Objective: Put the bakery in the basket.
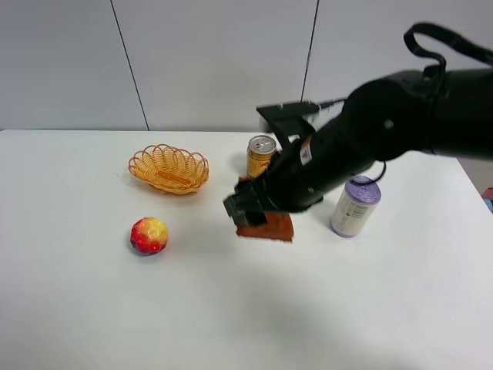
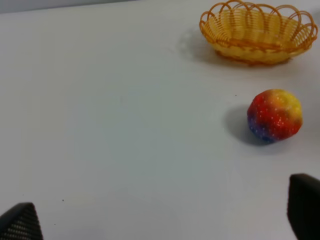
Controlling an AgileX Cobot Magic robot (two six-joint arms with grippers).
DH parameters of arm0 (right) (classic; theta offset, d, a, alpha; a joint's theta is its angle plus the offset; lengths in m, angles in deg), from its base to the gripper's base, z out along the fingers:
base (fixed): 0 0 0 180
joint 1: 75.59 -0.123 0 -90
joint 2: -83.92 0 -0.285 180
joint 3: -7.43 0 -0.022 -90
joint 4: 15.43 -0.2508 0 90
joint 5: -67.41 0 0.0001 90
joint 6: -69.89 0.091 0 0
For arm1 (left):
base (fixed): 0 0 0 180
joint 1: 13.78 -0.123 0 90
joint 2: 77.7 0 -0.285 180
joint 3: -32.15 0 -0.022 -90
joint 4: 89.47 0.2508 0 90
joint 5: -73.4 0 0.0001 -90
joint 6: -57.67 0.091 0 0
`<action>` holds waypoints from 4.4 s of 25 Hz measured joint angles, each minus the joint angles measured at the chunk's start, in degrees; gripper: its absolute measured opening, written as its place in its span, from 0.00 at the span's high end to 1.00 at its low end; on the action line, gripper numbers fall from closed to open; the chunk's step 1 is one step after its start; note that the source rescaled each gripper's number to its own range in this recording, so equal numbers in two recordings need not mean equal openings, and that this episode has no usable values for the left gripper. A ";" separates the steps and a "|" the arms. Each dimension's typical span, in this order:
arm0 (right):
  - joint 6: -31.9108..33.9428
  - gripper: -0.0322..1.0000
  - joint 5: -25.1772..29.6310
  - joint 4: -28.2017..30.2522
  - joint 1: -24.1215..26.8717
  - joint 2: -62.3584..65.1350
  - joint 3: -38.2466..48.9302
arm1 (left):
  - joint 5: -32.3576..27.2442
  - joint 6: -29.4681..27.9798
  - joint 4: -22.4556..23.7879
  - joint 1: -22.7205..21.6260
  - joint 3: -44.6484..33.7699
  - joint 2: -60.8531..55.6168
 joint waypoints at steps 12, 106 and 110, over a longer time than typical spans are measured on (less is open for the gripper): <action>-7.19 0.97 1.85 12.93 0.00 -28.15 -38.36 | 0.00 0.00 0.00 0.00 0.00 0.00; -14.48 0.08 35.96 10.65 48.30 16.68 -11.77 | 0.00 0.00 0.00 0.00 0.00 0.00; -14.48 0.08 36.01 12.65 53.48 27.77 -7.31 | 0.00 0.00 0.00 0.00 0.00 0.00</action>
